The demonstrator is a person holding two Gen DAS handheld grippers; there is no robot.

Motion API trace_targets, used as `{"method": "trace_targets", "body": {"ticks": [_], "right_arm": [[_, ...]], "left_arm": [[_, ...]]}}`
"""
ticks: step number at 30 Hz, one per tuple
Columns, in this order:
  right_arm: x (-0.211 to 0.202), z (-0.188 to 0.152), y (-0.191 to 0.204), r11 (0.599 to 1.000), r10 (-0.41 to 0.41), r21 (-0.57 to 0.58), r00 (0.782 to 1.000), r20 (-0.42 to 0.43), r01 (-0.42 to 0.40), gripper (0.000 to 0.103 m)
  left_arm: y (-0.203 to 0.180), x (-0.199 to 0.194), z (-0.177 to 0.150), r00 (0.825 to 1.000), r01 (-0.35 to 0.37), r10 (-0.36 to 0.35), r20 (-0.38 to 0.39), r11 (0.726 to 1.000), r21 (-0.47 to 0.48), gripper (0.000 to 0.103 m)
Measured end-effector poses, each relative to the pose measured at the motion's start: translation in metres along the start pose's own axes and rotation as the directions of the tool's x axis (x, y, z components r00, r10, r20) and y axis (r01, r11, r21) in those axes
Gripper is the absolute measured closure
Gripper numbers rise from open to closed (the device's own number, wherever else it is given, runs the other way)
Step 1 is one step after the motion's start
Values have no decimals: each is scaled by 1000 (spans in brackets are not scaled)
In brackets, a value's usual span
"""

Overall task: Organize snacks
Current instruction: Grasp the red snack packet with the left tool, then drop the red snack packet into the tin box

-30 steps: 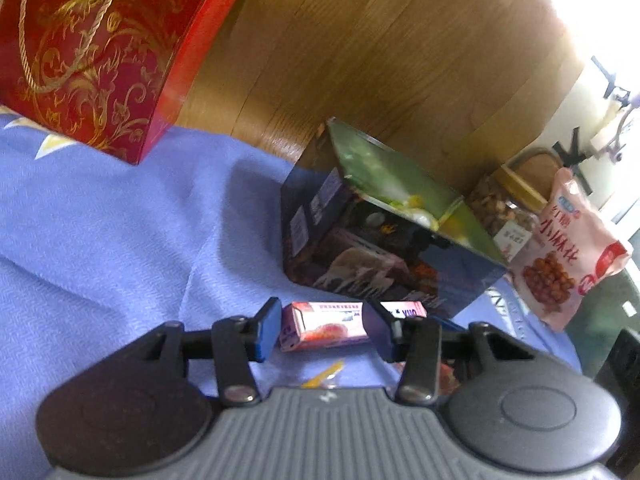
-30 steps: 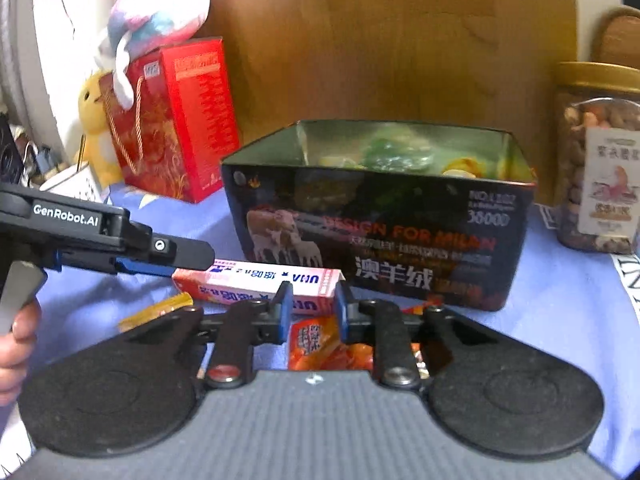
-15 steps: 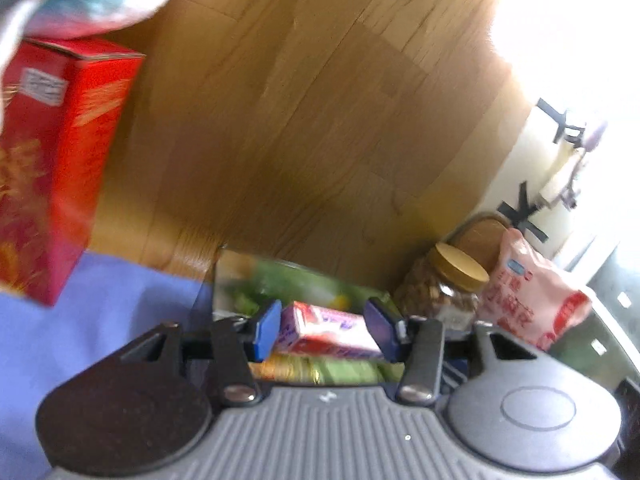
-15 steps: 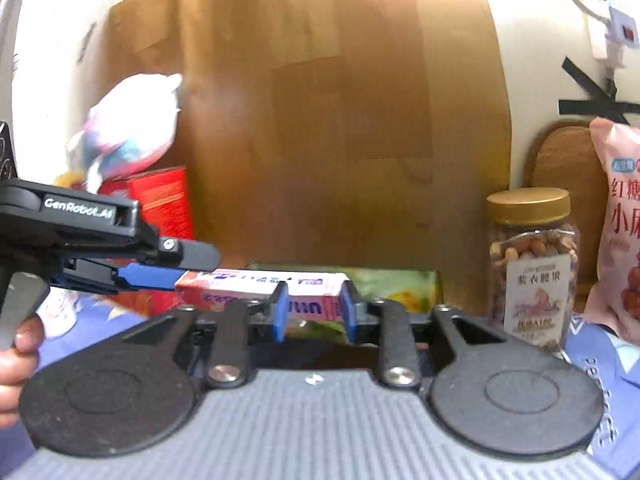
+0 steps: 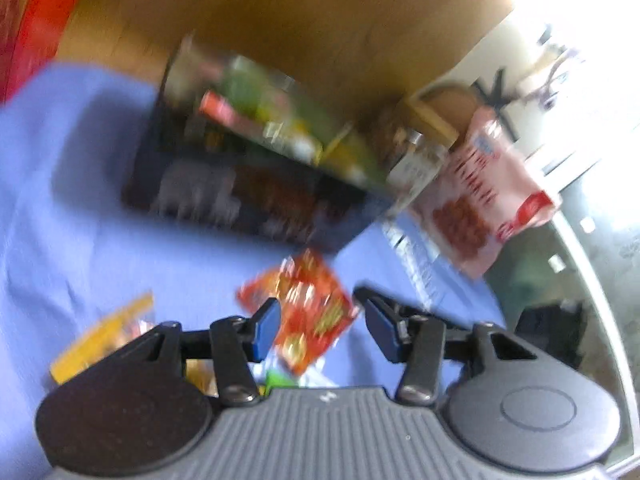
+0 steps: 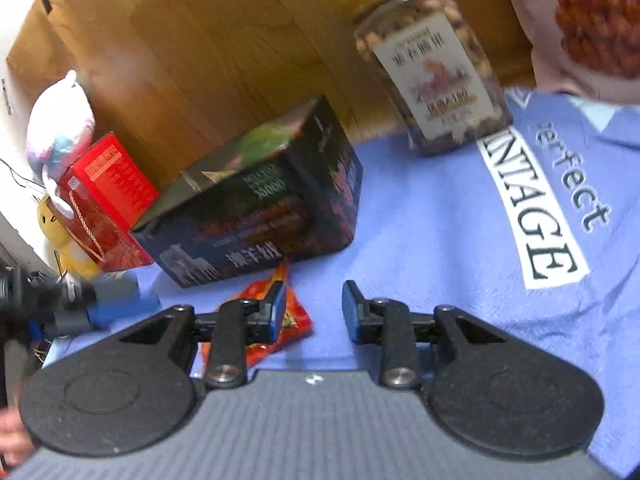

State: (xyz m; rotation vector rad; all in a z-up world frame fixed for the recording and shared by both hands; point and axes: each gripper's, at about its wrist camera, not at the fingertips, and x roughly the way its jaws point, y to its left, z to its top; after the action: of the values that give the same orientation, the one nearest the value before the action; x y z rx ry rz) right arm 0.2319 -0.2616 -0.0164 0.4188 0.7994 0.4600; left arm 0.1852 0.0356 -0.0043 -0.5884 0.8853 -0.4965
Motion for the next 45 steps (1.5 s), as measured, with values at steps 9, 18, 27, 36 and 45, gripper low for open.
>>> {"method": "trace_targets", "body": {"ticks": [9,18,27,36,45], "right_arm": [[8,-14,9,993,118,-3,990,-82,-119,93],[-19,-24,-24,909,285,317,958,4,-272,98],[-61,2,-20,832,376,373,912,163,-410,99],[-38,49,7,871,351,290,915,199,-397,99],[-6,64,46,998,41,-61,974,221,-28,78]], "left_arm": [[-3,14,-12,997,-81,81,10,995,50,63],[-1,-9,-4,997,8,-9,77,1000,8,41],[-1,-10,-2,965,256,-246,94,960,-112,11],[-26,-5,62,971,166,-156,179,985,-39,51],[-41,-7,81,960,-92,62,271,991,101,34]]}}
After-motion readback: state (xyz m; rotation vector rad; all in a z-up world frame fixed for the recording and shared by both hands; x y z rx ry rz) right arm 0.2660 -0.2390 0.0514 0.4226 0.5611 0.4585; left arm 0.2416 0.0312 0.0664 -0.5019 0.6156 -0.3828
